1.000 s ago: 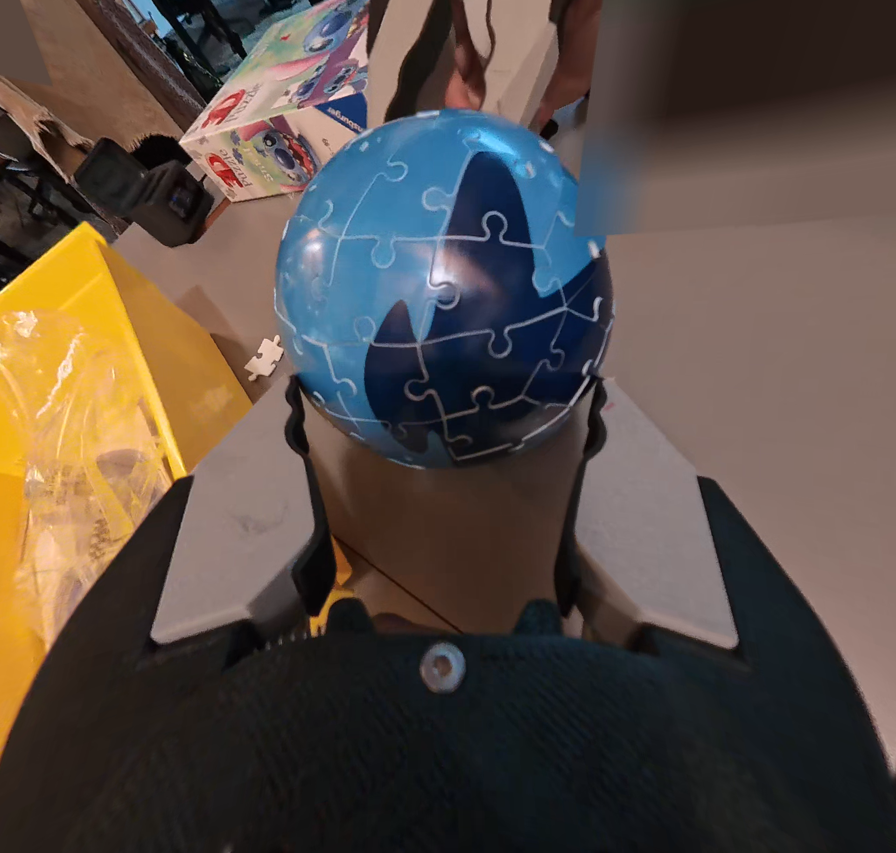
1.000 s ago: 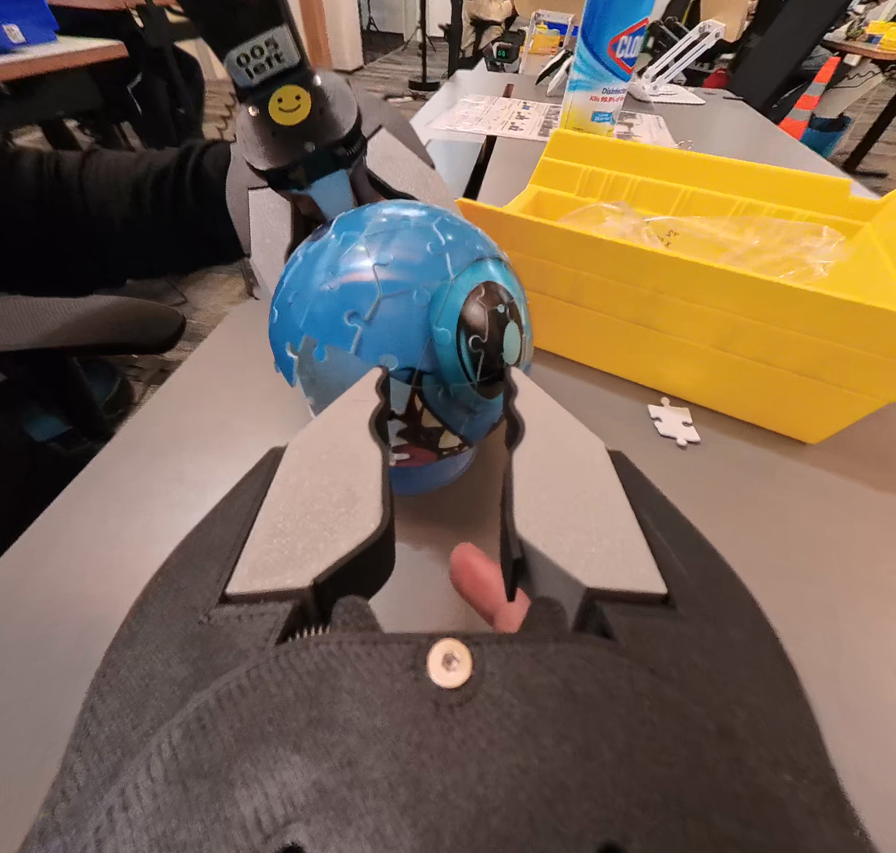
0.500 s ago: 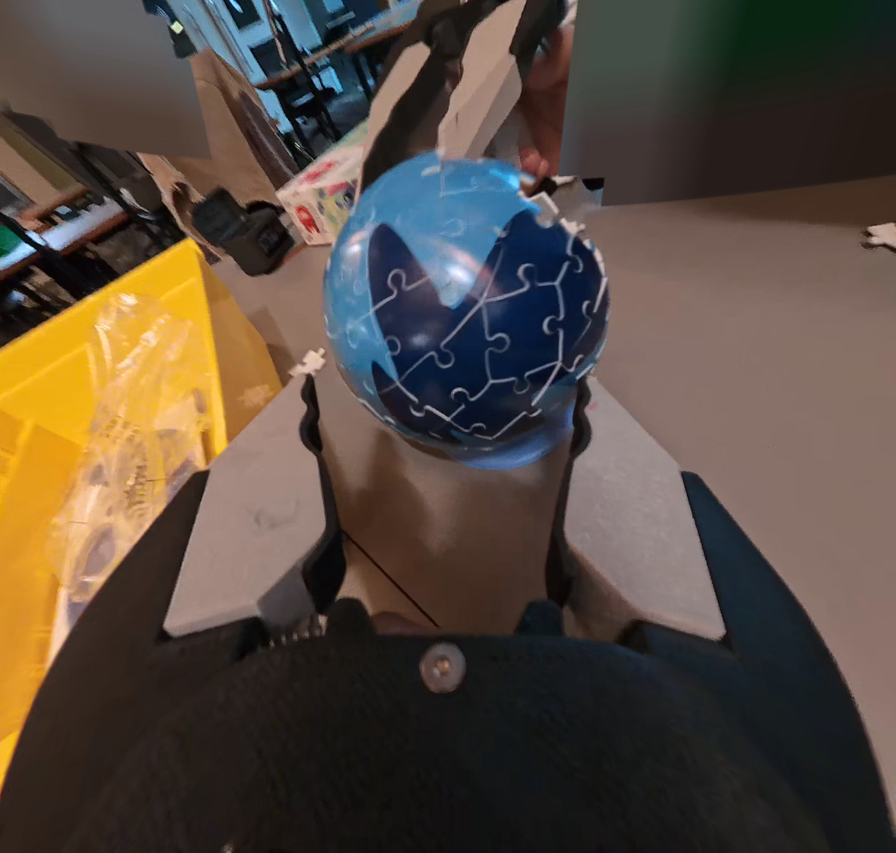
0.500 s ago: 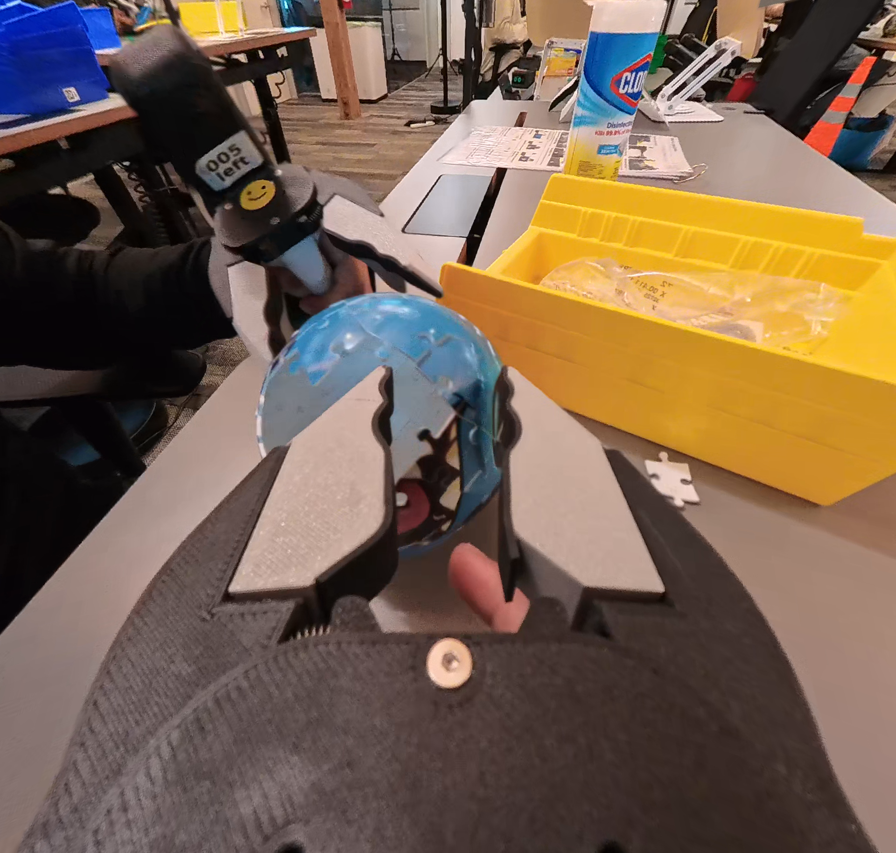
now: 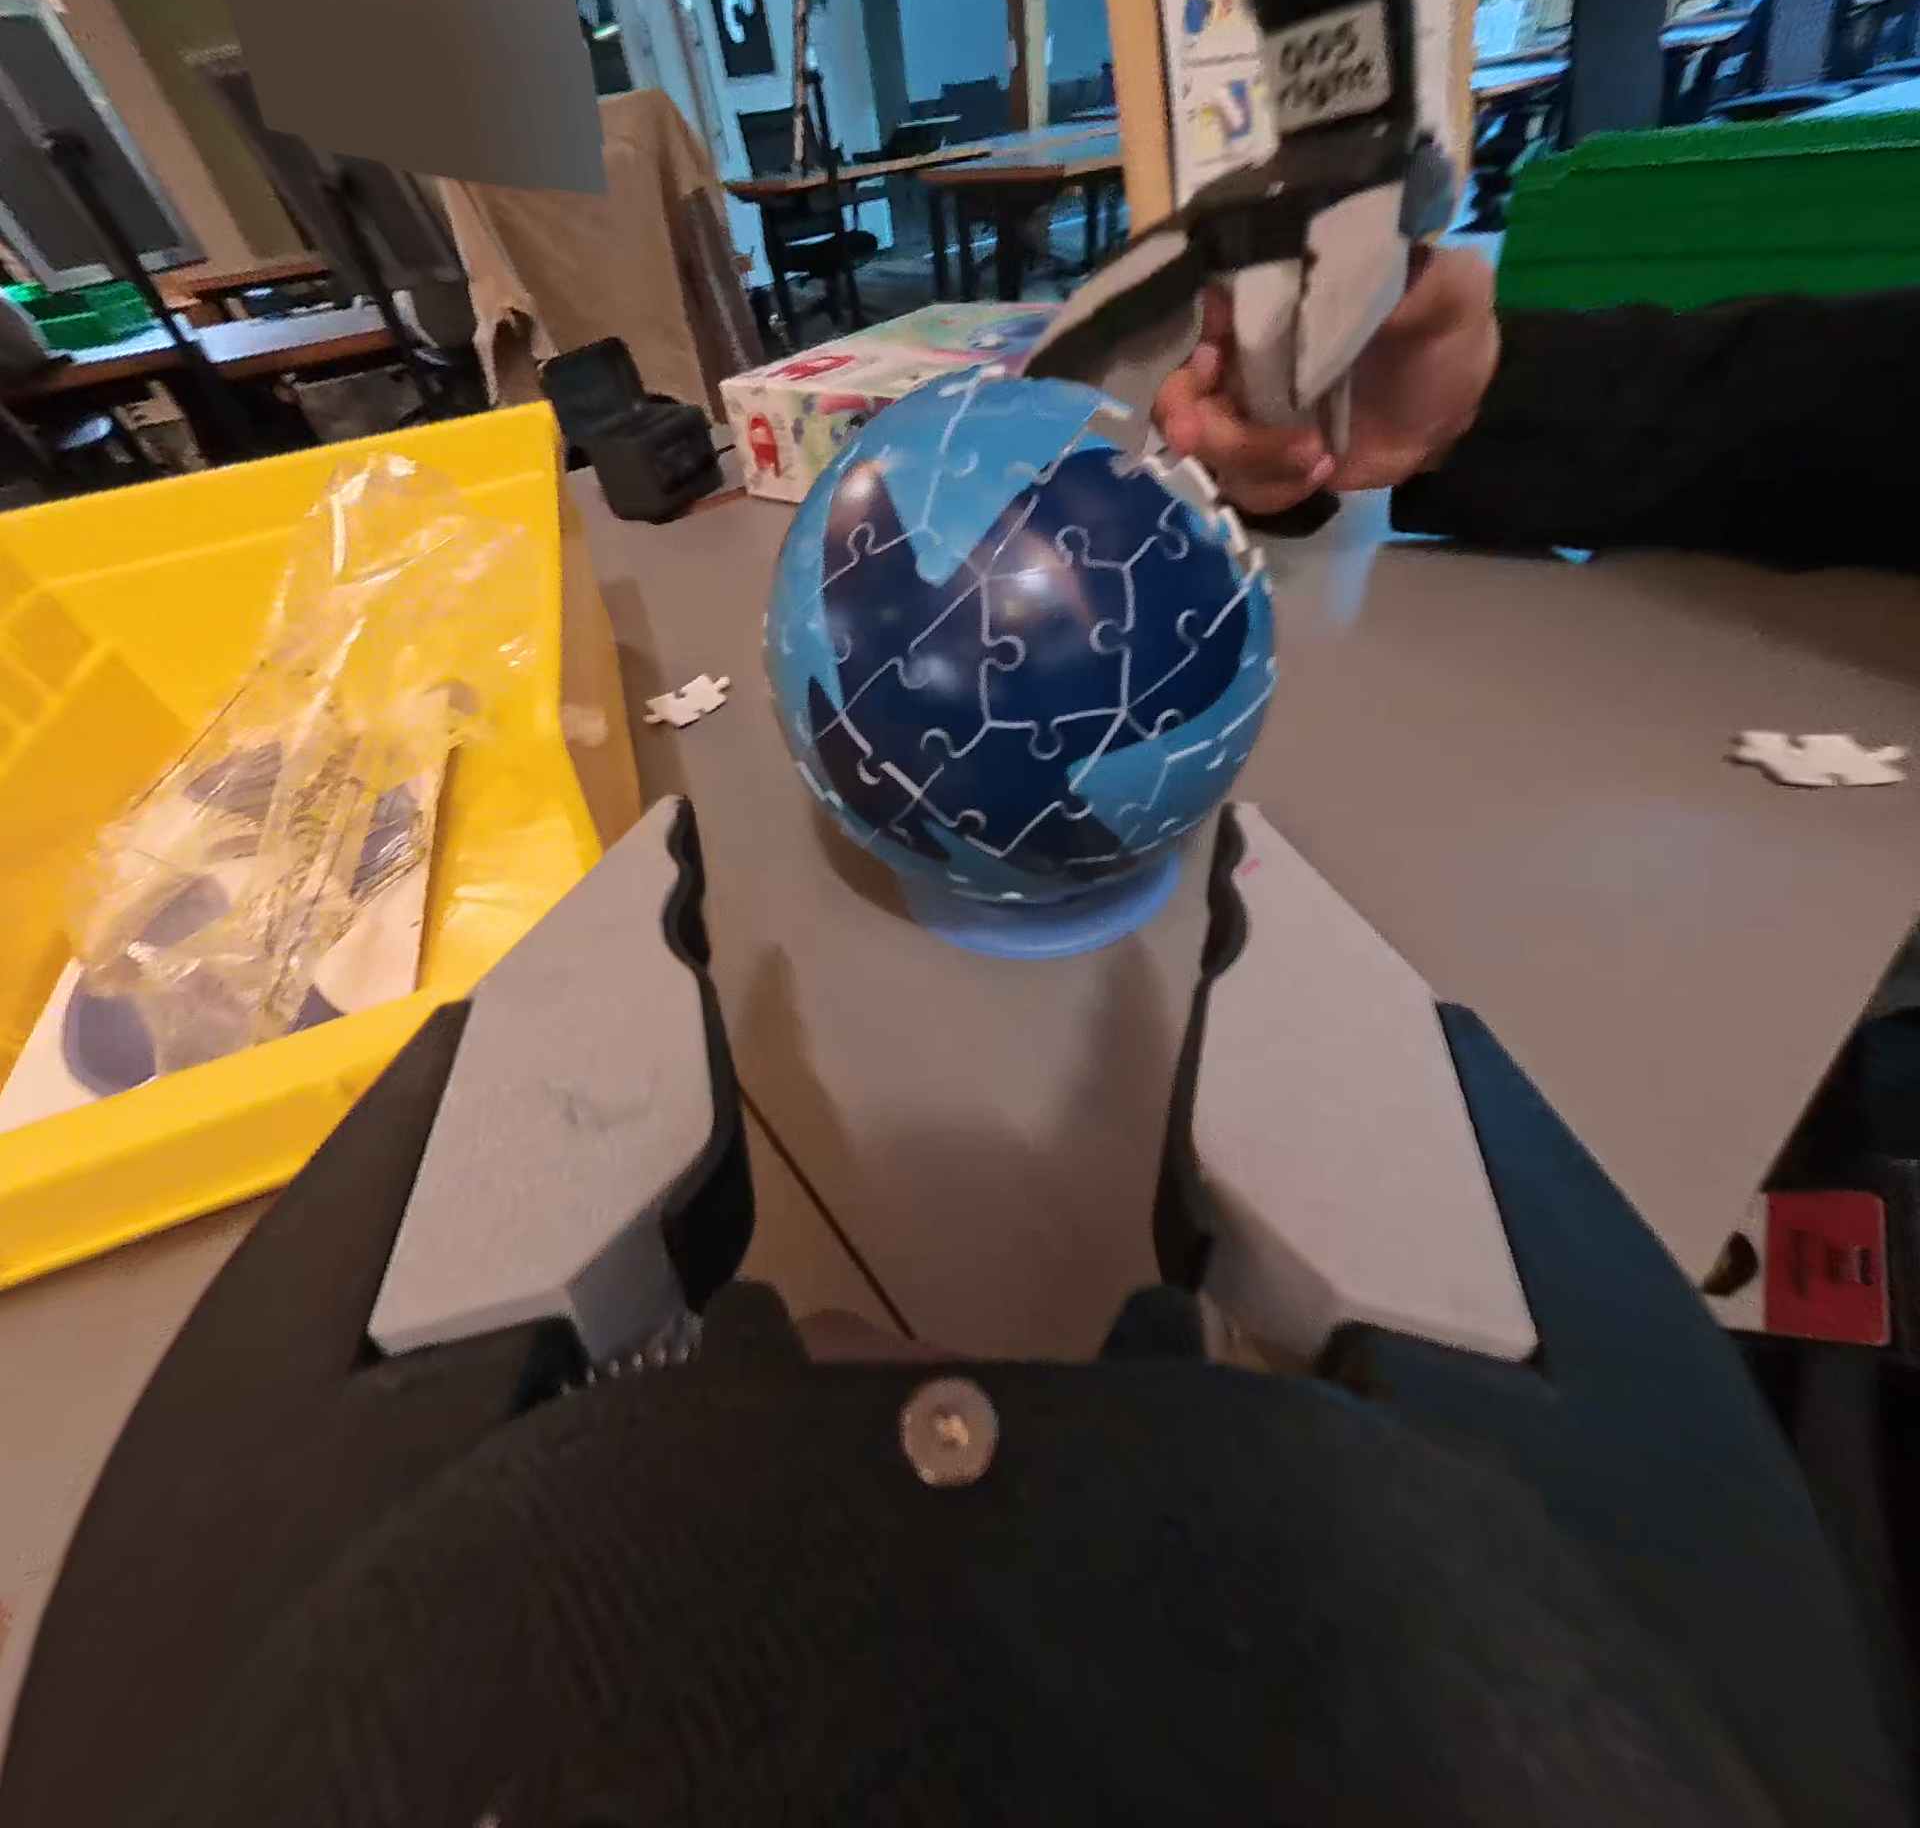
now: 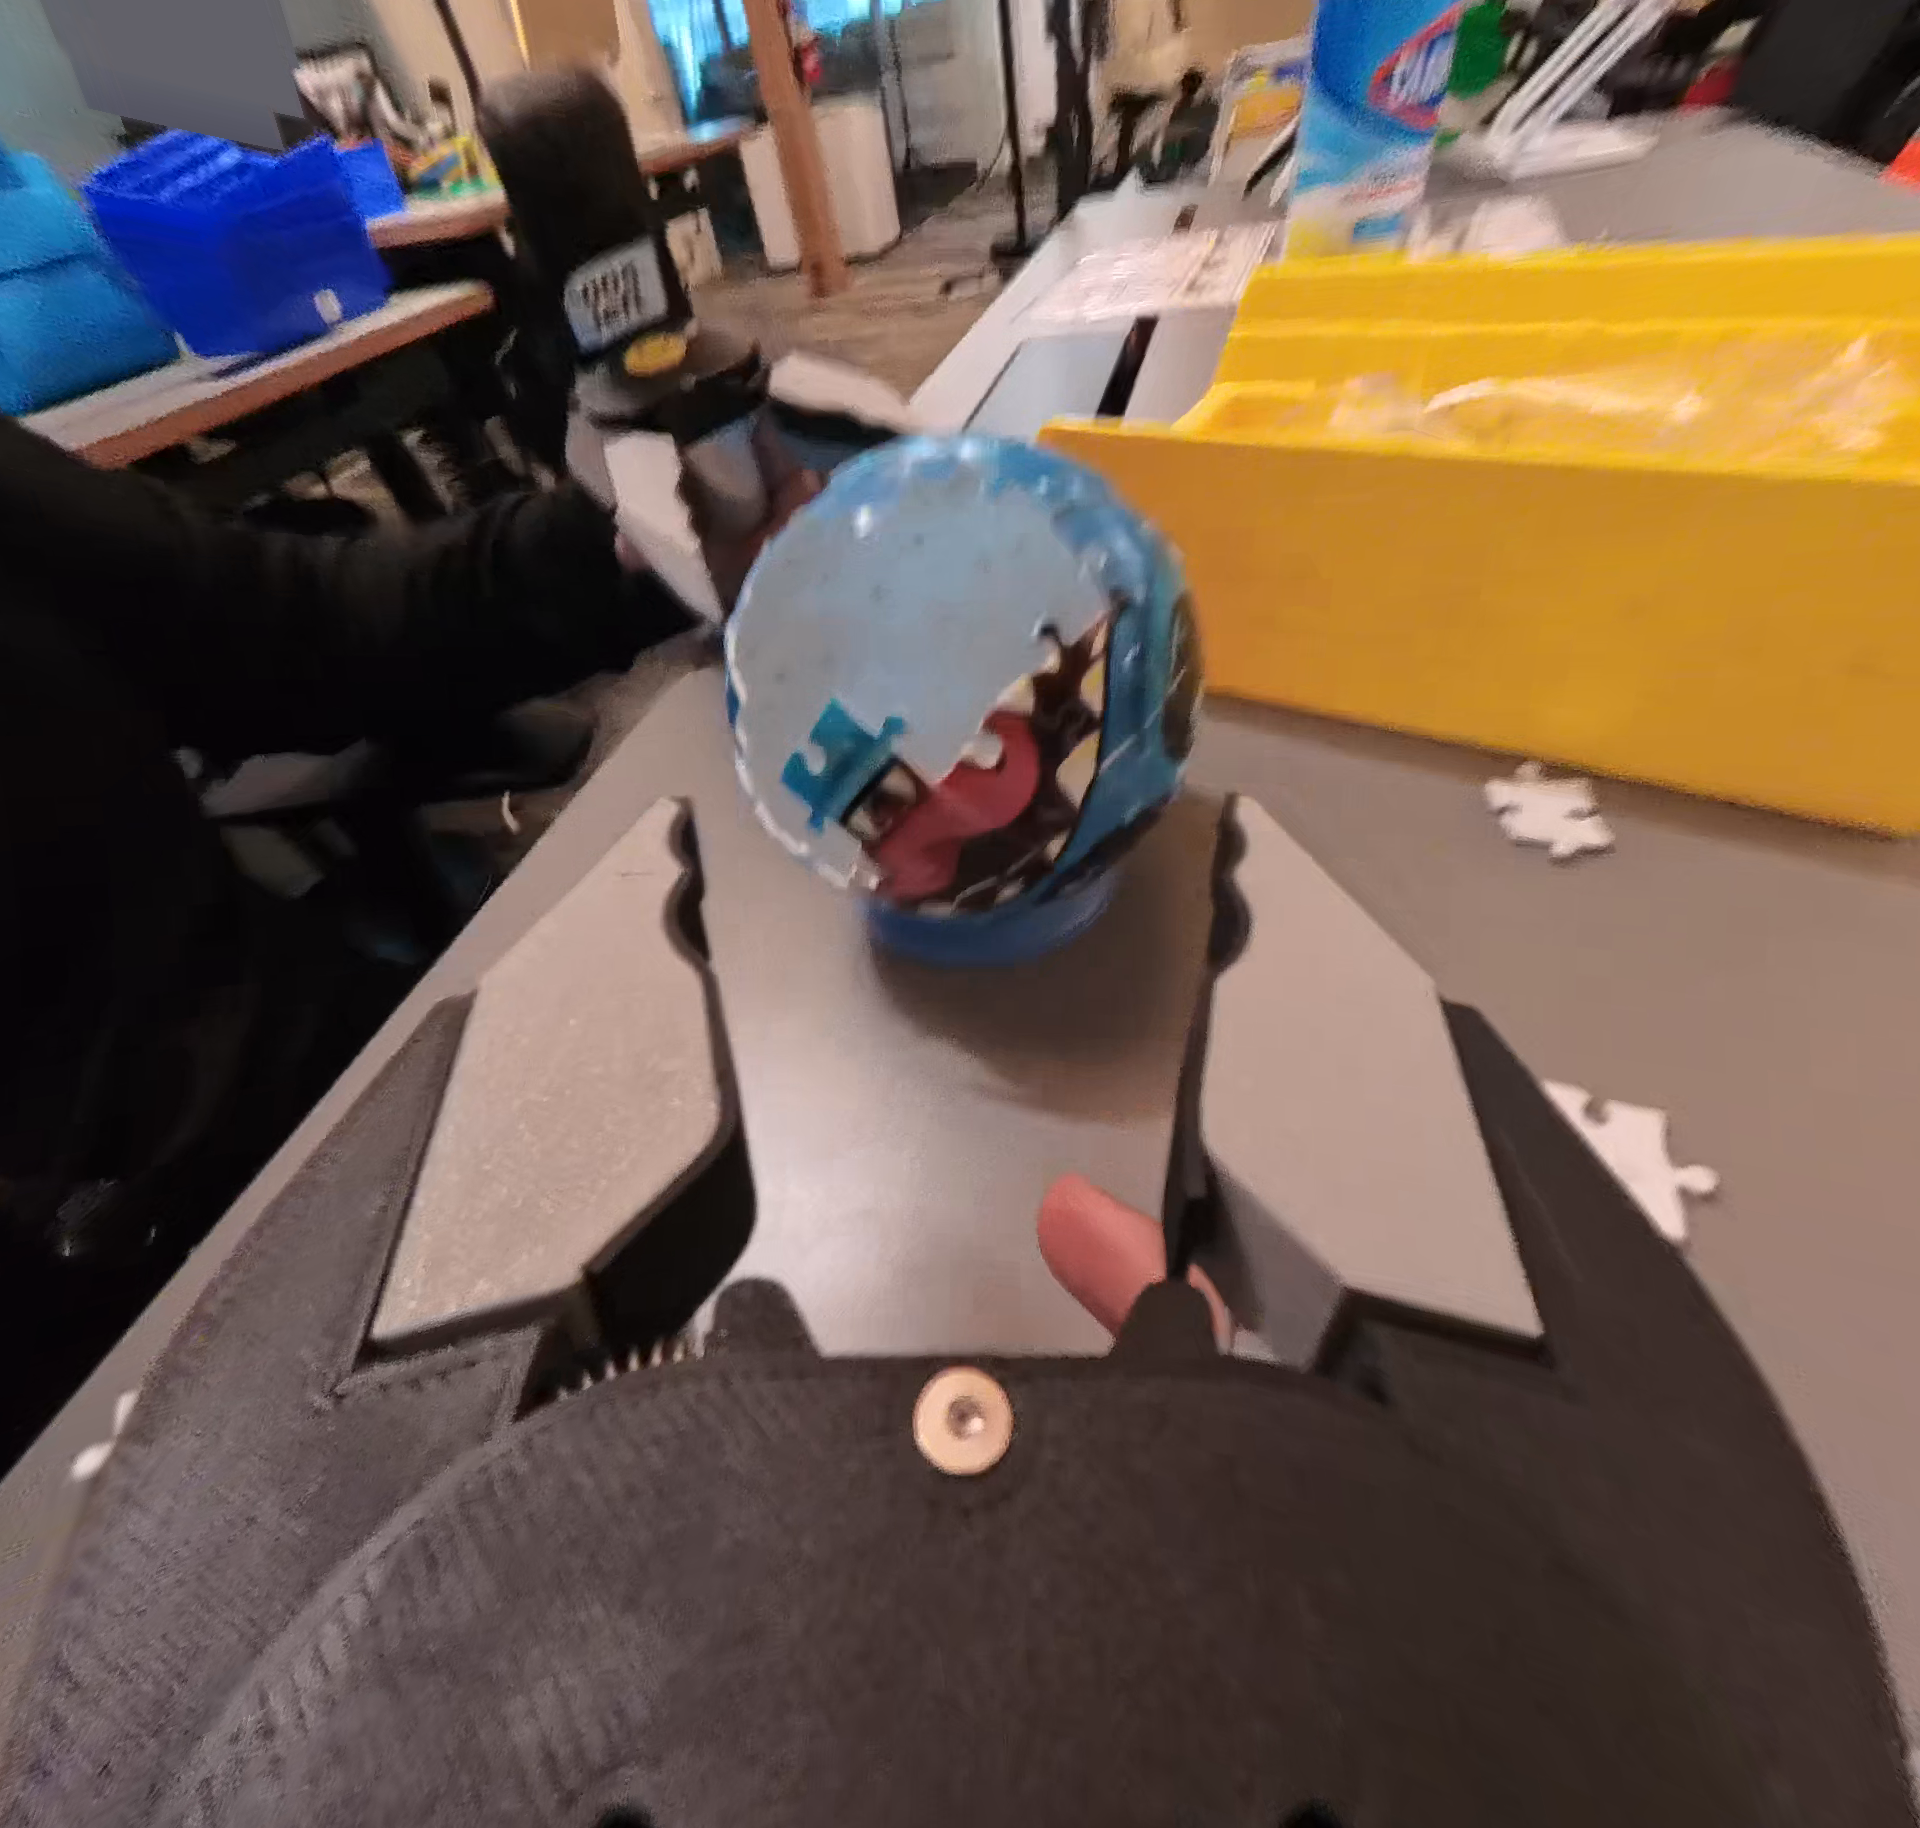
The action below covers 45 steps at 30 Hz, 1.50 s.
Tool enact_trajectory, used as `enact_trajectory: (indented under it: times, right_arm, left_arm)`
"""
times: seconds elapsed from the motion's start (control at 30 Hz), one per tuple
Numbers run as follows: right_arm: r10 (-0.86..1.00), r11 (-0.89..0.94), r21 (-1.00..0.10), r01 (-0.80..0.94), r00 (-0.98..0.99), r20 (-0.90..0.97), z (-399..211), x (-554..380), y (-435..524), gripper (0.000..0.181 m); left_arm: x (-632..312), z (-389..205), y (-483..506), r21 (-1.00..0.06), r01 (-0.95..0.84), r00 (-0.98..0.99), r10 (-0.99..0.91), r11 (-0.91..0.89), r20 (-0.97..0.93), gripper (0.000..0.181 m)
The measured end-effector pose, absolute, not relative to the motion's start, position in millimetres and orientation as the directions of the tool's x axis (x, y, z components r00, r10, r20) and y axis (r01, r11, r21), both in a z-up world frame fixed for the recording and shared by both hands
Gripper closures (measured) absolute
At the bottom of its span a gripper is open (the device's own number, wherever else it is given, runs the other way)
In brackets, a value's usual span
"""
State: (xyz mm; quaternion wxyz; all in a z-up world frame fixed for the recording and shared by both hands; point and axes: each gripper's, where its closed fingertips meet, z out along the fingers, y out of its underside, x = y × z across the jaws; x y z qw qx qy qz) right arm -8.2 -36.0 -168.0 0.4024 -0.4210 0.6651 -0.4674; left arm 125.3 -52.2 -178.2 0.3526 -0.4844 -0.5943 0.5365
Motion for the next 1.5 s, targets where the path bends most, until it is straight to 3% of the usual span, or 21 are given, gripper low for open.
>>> enact_trajectory:
  times: [0.07,0.27,0.4,0.47,0.6,0.8,1.27,1.4,1.5]
  right_arm:
    - [-0.944,0.198,-0.945,-0.261,-0.309,-0.112,-184,-5,-32,0.066]
    - [-0.943,0.041,-0.854,-0.519,-0.303,0.138,-221,13,-44,0.054]
    - [-0.916,-0.057,-0.799,-0.598,-0.288,0.280,-233,26,-59,0.062]
    - [-0.909,-0.082,-0.799,-0.596,-0.284,0.305,-232,30,-60,0.078]
    - [-0.889,-0.111,-0.786,-0.609,-0.293,0.352,-218,31,-61,0.081]
    - [-0.929,-0.093,-0.846,-0.525,-0.259,0.263,-187,64,-54,0.084]
    - [-0.961,-0.072,-0.768,-0.637,-0.161,0.225,-222,104,-44,0.089]
    - [-0.962,-0.053,-0.779,-0.625,-0.177,0.207,-221,71,-40,0.113]
    - [-0.966,-0.022,-0.756,-0.654,-0.180,0.184,-233,60,-36,0.113]
  left_arm:
    - [120,-181,-57,-0.969,0.239,-0.284,0.950,-0.058,-0.127,0.085]
    - [105,-198,-63,-0.911,0.387,-0.224,0.944,-0.143,-0.243,0.081]
    - [94,-206,-61,-0.886,0.426,-0.181,0.941,-0.186,-0.285,0.083]
    - [89,-214,-62,-0.875,0.443,-0.168,0.941,-0.192,-0.292,0.084]
    - [86,-218,-63,-0.855,0.475,-0.160,0.935,-0.208,-0.316,0.085]
    - [109,-199,-59,-0.897,0.425,-0.253,0.935,-0.122,-0.247,0.090]
    - [181,-222,-33,-0.895,0.446,-0.380,0.905,0.000,-0.189,0.095]
    - [185,-218,-36,-0.916,0.401,-0.402,0.902,0.019,-0.157,0.096]
    - [186,-221,-39,-0.909,0.417,-0.391,0.901,-0.006,-0.185,0.095]
